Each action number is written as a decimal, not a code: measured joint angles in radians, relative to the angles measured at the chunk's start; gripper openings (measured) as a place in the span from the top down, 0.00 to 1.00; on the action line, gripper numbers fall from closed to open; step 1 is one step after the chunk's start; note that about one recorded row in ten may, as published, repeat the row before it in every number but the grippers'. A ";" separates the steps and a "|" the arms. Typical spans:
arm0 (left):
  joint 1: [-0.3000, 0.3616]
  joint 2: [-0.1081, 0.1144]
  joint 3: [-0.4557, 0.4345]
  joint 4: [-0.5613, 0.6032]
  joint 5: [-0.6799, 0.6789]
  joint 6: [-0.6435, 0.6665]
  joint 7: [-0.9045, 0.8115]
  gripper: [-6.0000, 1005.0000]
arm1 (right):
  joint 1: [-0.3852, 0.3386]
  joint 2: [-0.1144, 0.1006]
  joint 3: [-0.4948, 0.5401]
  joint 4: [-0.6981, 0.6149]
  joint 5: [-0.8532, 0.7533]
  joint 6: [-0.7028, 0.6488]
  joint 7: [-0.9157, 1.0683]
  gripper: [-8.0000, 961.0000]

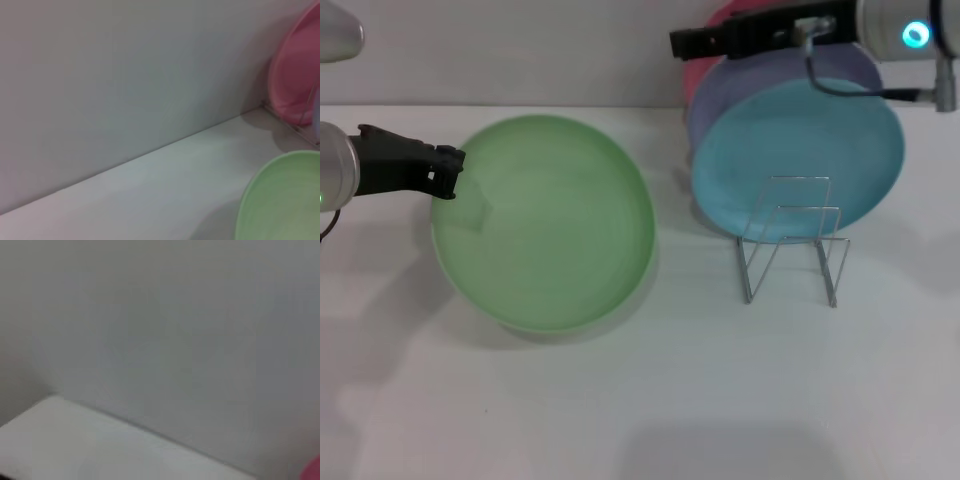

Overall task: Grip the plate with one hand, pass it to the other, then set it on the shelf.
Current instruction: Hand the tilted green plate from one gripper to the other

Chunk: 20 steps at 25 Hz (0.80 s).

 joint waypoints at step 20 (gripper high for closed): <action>-0.010 -0.003 0.008 0.024 -0.020 0.023 0.005 0.95 | 0.380 -0.055 0.255 -0.529 0.080 0.209 -0.222 0.15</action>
